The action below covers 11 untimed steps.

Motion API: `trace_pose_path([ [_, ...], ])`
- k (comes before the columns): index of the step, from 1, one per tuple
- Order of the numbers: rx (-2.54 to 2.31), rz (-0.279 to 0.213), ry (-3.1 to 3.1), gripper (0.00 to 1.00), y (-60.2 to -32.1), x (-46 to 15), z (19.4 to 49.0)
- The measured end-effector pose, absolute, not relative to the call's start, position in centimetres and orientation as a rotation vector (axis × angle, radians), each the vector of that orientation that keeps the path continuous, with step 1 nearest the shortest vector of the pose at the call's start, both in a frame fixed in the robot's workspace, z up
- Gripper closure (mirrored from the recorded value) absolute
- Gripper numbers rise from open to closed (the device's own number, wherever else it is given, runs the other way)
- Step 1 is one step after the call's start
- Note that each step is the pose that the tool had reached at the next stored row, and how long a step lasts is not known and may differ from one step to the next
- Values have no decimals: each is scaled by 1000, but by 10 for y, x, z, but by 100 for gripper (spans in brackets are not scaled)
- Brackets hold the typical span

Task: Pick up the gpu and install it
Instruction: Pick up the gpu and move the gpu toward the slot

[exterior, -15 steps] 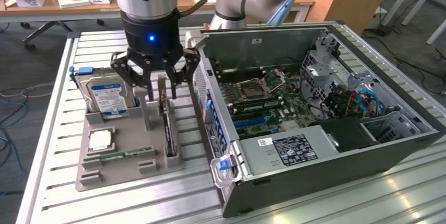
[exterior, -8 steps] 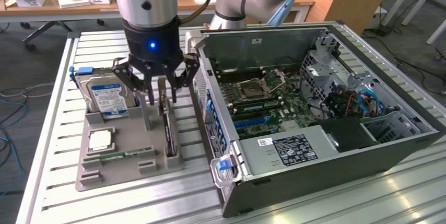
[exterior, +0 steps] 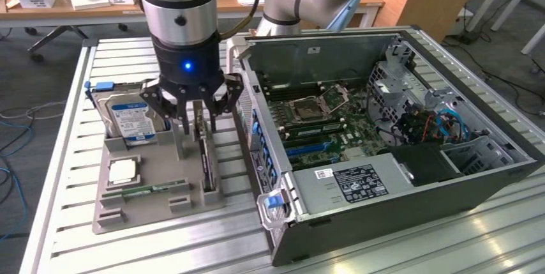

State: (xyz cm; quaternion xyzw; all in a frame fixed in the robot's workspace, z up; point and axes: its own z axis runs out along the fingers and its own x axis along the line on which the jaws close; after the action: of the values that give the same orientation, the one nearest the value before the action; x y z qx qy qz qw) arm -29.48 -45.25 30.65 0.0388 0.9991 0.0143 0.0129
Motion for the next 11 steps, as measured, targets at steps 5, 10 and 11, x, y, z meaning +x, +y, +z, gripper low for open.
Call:
trace_pose_path([
  [5,121,44,3113,53,-452,-295,299],
  [10,121,44,3113,53,-452,-295,292],
  [11,121,44,3113,53,-452,-295,291],
])
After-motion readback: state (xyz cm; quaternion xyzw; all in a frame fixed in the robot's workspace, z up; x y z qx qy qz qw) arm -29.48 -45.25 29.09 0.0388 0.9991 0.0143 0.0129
